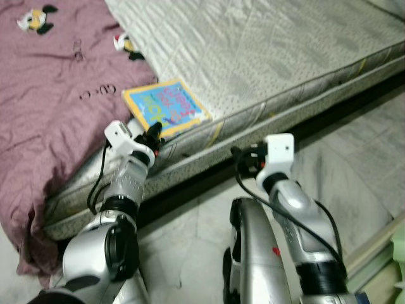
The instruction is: Clean up the room
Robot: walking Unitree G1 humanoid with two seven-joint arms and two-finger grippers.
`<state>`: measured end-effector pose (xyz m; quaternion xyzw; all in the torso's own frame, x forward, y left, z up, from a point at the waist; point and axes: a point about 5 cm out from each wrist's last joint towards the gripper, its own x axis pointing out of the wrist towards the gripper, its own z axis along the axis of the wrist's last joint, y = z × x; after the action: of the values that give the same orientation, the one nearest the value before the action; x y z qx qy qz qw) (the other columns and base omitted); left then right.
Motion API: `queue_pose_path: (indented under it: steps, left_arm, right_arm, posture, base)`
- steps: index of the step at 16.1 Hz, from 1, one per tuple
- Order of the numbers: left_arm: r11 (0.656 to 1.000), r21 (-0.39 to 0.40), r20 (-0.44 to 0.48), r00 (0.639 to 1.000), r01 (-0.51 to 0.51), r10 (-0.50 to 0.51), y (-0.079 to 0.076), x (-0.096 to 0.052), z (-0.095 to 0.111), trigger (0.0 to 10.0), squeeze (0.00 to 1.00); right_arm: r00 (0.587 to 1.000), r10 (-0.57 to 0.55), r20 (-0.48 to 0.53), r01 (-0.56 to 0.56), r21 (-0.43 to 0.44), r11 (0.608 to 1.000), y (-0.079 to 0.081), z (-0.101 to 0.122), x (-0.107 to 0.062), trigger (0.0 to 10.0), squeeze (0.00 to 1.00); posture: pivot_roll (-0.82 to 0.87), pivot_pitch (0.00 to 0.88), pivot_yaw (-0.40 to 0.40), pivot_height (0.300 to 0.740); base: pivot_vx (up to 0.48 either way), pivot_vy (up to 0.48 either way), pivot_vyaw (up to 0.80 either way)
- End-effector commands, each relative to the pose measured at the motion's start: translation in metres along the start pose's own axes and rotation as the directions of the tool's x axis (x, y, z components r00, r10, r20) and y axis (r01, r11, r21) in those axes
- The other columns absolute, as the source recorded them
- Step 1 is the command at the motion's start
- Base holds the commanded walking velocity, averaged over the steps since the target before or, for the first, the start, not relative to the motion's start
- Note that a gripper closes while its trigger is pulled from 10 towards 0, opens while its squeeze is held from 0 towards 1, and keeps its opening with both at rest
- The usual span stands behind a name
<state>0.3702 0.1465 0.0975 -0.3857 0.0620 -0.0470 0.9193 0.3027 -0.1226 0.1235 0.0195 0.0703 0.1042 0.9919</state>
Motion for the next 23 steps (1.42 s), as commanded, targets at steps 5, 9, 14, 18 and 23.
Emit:
queue_pose_path:
  steps: [5,9,14,18,23]
  left_arm:
    - [0.998,0.055,0.084,0.996,-0.025,0.02,0.011,-0.002,0.024,0.0,0.0]
    - [0.968,0.24,0.228,0.965,0.072,-0.128,-0.01,0.0,0.064,0.0,0.0]
    - [0.887,0.454,0.36,0.893,0.085,-0.27,-0.028,-0.034,0.09,0.0,0.0]
    - [0.837,0.547,0.332,0.925,-0.028,-0.186,-0.012,-0.07,0.064,10.0,0.0]
    - [0.779,0.612,0.33,0.939,-0.134,-0.098,0.003,-0.09,0.052,10.0,0.0]
  right_arm:
    - [0.998,-0.008,0.067,0.009,-0.018,1.0,0.006,0.008,0.027,10.0,0.0]
    - [0.994,-0.019,0.109,0.019,-0.004,1.0,0.01,0.008,0.04,10.0,0.0]
    - [0.979,-0.011,0.206,0.002,0.042,0.999,0.011,0.016,0.043,10.0,0.0]
    - [0.973,0.034,0.229,-0.048,0.059,0.997,0.015,0.016,0.046,10.0,0.0]
    - [0.966,0.091,0.243,-0.115,0.088,0.989,0.029,0.016,0.046,10.0,0.0]
  posture:
    - [-0.08,0.0,-0.022,0.487]
    - [-0.03,0.0,-0.02,0.487]
    - [-0.02,0.0,-0.019,0.487]
    - [0.01,0.0,-0.049,0.511]
    - [0.07,0.0,-0.086,0.57]
  base:
    - [0.0,0.0,0.0]
    - [0.0,0.0,0.0]
    - [0.0,0.0,0.0]
    - [0.0,0.0,0.0]
    - [0.0,0.0,0.0]
